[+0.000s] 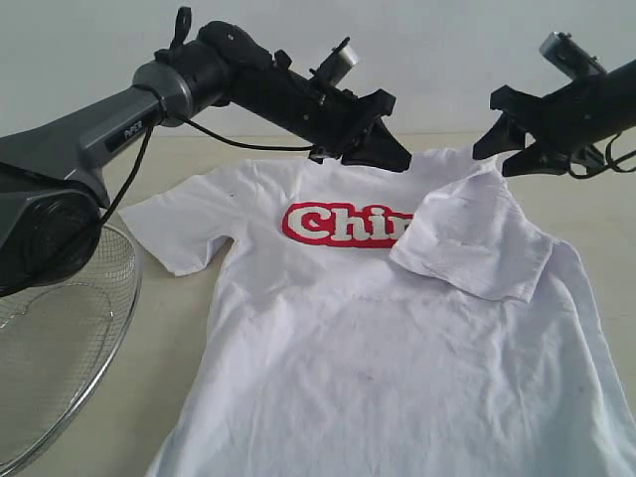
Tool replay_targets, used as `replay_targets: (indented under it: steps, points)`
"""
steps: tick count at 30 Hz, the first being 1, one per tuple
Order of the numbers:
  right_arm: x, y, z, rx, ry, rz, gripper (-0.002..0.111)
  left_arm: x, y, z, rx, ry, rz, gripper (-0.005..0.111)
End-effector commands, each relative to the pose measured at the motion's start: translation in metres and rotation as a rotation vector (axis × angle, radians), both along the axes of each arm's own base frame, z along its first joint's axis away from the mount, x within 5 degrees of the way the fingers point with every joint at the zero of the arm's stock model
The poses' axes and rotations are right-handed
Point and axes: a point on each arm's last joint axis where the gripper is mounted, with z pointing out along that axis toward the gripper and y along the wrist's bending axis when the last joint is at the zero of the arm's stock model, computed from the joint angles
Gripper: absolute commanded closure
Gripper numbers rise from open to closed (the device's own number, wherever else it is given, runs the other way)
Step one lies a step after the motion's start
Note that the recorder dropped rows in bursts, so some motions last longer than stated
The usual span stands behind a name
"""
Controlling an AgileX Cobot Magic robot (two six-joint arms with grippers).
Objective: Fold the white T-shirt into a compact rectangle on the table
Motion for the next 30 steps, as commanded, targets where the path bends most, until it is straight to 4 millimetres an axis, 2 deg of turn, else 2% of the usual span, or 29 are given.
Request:
replay_targets:
  steps: [1, 4, 9, 15, 25, 30]
  points:
    - [0.013, -0.01, 0.001, -0.152, -0.054, 0.046, 0.061, -0.002, -0.002, 0.01, -0.003, -0.009, -0.006, 0.102]
    - [0.019, -0.017, 0.01, -0.305, -0.148, 0.124, 0.061, -0.002, -0.002, 0.01, -0.003, -0.005, -0.003, 0.102]
    - [0.033, -0.02, 0.023, -0.445, -0.213, 0.241, 0.061, -0.002, -0.001, 0.01, 0.0, -0.007, -0.003, 0.102]
    - [0.049, -0.007, 0.013, -0.611, -0.22, 0.429, 0.061, -0.002, -0.001, 0.01, 0.0, -0.007, -0.003, 0.102]
    - [0.046, -0.007, 0.008, -0.723, -0.255, 0.685, 0.061, -0.002, -0.001, 0.009, 0.015, -0.013, -0.004, 0.102]
    - [0.049, 0.007, 0.008, -0.791, -0.329, 0.814, 0.061, -0.002, -0.001, 0.008, 0.017, -0.013, -0.004, 0.102]
